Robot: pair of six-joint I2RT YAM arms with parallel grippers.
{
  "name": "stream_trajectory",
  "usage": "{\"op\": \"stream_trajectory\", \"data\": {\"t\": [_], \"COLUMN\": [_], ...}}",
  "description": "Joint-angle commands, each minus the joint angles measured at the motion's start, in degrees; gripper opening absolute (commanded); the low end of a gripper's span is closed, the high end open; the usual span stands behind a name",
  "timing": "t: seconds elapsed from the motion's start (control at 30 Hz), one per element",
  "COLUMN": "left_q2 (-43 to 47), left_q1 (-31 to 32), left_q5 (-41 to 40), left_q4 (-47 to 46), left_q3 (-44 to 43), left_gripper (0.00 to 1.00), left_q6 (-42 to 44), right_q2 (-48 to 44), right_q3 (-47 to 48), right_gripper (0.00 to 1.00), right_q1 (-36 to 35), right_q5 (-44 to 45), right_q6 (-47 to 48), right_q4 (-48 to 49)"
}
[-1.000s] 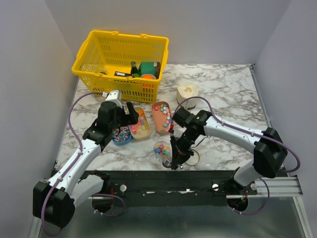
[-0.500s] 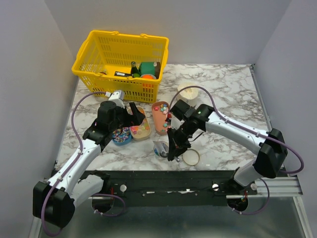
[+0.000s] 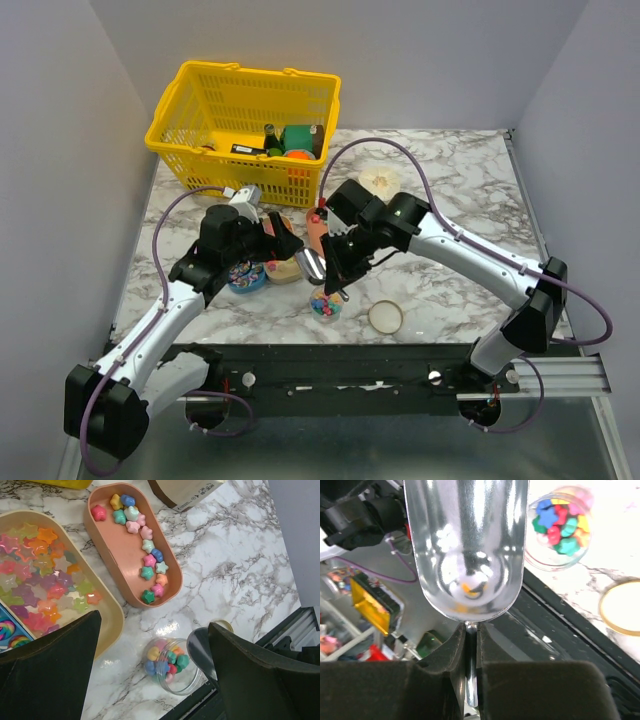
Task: Pack the candies
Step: Place the fake candies in the packing bottle, then adjust the spatula.
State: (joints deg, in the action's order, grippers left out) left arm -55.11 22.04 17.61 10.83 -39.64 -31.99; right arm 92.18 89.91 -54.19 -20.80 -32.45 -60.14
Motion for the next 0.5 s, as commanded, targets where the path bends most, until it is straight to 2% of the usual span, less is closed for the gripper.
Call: {"op": "stream_trajectory", "data": {"t": [0.0, 0.47], "left_q2": [0.6, 1.1], "left_q1": [0.6, 1.9], "left_q5": [2.8, 2.2], "left_q4": [1.8, 0.9], "left_q3": [0.5, 3.4], "left_gripper": [0.98, 0.97], "left_q6": [0.6, -0.7], "right_q2": [0.4, 0.2], "right_q3": [4.1, 8.9], "right_gripper": [0.01, 0.01], "right_q1": [-0.9, -1.4], "right_q5": [4.6, 6.6], "right_q6": [3.2, 3.1], "right_q4": [-2.2, -2.5]}}
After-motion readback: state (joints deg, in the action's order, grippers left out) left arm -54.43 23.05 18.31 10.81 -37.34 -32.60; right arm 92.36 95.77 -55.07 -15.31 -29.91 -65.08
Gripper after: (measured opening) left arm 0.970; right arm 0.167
